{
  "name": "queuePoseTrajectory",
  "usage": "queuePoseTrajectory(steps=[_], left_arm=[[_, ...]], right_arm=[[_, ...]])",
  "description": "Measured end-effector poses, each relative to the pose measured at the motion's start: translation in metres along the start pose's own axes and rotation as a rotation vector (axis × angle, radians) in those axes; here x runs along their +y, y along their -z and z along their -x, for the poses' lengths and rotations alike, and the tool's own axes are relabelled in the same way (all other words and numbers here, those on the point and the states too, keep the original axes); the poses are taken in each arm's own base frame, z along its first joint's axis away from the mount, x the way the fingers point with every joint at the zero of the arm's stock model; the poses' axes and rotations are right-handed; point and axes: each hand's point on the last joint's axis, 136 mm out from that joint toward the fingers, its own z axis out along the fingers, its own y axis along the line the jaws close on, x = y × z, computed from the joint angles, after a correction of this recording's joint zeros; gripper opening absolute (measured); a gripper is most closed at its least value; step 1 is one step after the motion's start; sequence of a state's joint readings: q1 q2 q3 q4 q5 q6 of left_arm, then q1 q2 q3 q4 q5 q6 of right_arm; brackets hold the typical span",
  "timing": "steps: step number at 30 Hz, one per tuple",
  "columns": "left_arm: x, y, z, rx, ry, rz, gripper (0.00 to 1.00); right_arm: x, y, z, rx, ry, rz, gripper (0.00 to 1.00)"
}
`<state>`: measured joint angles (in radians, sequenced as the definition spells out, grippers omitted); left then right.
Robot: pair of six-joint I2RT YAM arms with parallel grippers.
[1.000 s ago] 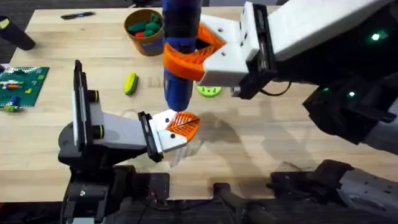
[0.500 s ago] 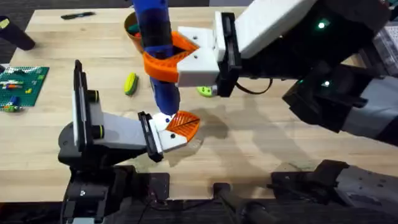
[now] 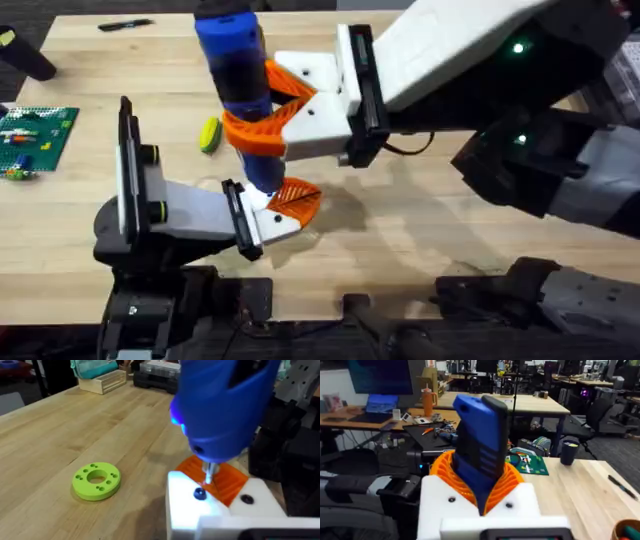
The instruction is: Pick up the gripper from the table and insert it into the empty holder that is missing its gripper. Then pick up a screw, insert it into the mounting hole, and use the screwdriver to tighten it. Finally, clean up the table by picking up the vegetable and placing it into the bucket.
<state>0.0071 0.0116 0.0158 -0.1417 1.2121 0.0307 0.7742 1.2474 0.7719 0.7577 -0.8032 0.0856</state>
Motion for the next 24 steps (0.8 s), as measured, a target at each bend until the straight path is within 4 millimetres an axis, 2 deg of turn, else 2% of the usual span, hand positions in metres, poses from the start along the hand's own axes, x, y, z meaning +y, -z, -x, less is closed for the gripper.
queuePoseTrajectory(steps=[24], left_arm=[[0.0000, 0.0000, 0.0000, 0.000, 0.000, 0.000, 0.014]], right_arm=[[0.0061, -0.0028, 0.0002, -0.002, 0.041, 0.020, 0.008]])
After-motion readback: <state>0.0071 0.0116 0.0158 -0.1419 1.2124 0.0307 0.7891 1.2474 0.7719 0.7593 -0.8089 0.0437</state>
